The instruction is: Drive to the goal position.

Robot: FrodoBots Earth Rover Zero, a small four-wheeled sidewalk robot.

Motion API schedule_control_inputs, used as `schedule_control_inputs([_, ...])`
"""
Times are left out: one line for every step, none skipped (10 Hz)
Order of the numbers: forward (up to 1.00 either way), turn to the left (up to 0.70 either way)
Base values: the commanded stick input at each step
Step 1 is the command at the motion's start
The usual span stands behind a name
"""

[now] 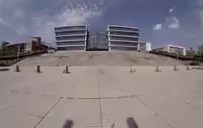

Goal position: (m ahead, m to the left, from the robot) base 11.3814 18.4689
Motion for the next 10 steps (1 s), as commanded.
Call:
schedule_control_inputs([0.7,0.0])
schedule_control_inputs([0.7,0.0])
schedule_control_inputs([0.7,0.0])
schedule_control_inputs([0.7,0.0])
schedule_control_inputs([0.7,0.0])
schedule_control_inputs([0.7,0.0])
schedule_control_inputs([0.7,0.0])
schedule_control_inputs([0.7,0.0])
schedule_control_inputs([0.7,0.0])
schedule_control_inputs([0.7,0.0])
